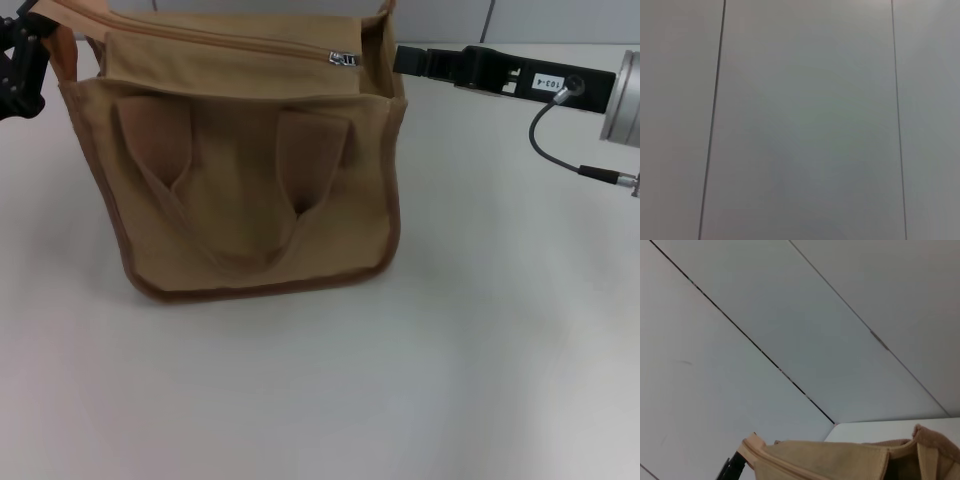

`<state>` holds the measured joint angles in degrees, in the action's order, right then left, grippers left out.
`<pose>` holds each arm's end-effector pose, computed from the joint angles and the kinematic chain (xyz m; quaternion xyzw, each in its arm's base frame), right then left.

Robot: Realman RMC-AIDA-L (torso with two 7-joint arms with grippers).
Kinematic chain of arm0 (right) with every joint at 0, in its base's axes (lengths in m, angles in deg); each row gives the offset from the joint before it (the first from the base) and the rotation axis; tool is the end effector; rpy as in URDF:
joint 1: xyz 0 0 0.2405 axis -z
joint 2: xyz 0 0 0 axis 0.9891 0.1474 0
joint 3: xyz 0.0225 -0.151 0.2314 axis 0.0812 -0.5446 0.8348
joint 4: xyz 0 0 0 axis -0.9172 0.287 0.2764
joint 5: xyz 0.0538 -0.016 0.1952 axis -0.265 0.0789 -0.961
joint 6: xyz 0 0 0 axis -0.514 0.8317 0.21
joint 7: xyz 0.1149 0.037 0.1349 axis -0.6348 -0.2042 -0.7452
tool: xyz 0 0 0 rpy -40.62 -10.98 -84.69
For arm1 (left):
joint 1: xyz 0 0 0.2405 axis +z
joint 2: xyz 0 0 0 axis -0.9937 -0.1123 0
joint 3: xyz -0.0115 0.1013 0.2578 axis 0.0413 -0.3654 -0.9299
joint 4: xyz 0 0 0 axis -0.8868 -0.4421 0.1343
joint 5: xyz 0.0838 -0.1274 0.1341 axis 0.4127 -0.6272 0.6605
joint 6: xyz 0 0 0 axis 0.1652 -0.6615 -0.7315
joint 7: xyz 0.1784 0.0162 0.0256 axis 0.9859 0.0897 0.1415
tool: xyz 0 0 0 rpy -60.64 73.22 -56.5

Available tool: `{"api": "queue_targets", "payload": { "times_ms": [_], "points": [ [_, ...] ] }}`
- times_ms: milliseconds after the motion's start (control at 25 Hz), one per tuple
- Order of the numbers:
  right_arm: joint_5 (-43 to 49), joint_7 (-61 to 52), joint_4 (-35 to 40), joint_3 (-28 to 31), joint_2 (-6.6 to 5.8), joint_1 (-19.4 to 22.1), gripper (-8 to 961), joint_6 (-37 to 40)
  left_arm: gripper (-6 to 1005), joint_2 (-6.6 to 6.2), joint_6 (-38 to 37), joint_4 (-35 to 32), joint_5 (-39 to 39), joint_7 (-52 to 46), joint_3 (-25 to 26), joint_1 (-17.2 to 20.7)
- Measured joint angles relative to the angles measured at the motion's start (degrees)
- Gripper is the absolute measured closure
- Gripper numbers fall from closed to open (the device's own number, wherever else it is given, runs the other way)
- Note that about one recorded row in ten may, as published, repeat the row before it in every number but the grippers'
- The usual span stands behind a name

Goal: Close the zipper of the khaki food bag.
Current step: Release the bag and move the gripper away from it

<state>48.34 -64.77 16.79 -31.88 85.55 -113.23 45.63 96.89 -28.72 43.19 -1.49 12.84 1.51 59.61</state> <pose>0.1733 0.3957 -0.0336 -0.8289 0.4252 0.3571 0.0681 -0.2908 0.3501 0.0516 -0.7720 -0.1288 -0.4421 0.4382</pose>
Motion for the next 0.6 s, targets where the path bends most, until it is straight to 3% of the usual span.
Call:
{"api": "queue_targets", "payload": {
  "times_ms": [240, 480, 600],
  "points": [
    [-0.6, 2.5, -2.5, 3.9, -0.28, -0.1, 936, 2.3, 835, 0.0, 0.0, 0.0, 0.0, 0.0, 0.0, -0.1],
    [-2.1, 13.6, -7.2, 10.0, -0.06, -0.4, 797, 8.1, 833, 0.0, 0.1, 0.6, 0.0, 0.1, -0.1, -0.1],
    [-4.5, 23.6, -10.5, 11.0, -0.77, -0.2, 718, 13.8, 832, 0.0, 0.1, 0.6, 0.0, 0.0, -0.1, -0.1]
  ]
}}
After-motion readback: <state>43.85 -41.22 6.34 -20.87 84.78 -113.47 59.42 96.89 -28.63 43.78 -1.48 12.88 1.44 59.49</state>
